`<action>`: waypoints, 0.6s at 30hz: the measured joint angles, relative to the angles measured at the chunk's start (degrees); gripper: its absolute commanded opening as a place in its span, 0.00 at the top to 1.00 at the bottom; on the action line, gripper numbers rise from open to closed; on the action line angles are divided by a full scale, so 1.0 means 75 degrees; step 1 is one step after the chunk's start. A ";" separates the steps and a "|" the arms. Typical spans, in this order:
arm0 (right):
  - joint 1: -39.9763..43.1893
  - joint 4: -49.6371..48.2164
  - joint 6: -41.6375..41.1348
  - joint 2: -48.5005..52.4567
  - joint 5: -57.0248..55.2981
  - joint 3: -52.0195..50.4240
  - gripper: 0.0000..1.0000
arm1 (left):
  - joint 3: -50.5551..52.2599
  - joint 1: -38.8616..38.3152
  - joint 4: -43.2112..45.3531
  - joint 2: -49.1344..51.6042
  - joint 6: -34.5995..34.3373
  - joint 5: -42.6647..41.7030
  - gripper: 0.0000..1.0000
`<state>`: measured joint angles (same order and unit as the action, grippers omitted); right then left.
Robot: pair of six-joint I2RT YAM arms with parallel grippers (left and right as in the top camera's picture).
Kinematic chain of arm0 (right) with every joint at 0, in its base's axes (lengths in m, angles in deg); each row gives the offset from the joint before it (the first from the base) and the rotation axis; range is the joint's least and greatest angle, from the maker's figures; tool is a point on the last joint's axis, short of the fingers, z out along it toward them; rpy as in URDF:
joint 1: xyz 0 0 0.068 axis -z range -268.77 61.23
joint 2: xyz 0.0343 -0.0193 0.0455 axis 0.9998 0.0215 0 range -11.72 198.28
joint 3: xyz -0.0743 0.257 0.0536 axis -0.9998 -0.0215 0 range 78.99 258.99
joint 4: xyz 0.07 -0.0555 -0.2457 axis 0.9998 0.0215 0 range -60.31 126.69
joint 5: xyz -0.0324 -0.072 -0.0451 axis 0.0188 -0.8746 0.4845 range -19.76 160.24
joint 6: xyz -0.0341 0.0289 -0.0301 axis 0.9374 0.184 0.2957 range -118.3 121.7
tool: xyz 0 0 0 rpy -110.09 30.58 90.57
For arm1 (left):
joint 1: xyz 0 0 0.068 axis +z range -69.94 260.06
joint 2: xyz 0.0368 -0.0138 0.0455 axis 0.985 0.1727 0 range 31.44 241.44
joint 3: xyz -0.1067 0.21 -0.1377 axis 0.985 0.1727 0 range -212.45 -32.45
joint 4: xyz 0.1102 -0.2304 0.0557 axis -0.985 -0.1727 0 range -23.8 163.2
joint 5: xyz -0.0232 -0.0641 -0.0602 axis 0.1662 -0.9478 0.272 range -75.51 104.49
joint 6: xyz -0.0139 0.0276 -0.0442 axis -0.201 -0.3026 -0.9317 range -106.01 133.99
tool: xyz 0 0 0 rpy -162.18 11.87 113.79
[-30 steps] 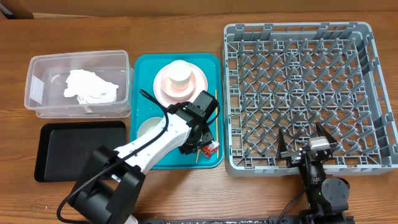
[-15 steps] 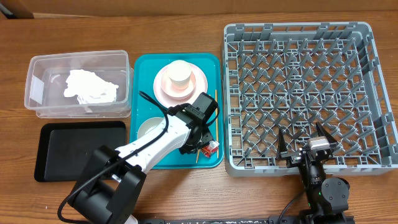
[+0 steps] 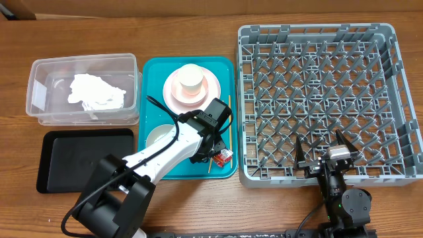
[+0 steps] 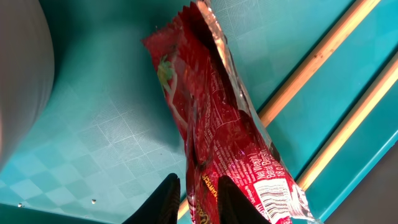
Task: Sort waste into correct bins and load items into the dishwasher
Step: 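Lift the red wrapper off the teal tray with the left gripper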
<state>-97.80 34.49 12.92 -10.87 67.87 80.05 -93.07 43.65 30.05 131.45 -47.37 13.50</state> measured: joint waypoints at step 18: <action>0.0000 -0.0003 0.0000 0.0000 0.0000 0.0000 0.00 | 0.0000 0.0000 -0.0006 0.0000 0.0000 0.0000 0.81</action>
<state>-97.80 34.46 12.92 -10.87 67.87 80.05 -93.07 43.65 30.00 131.45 -47.37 13.50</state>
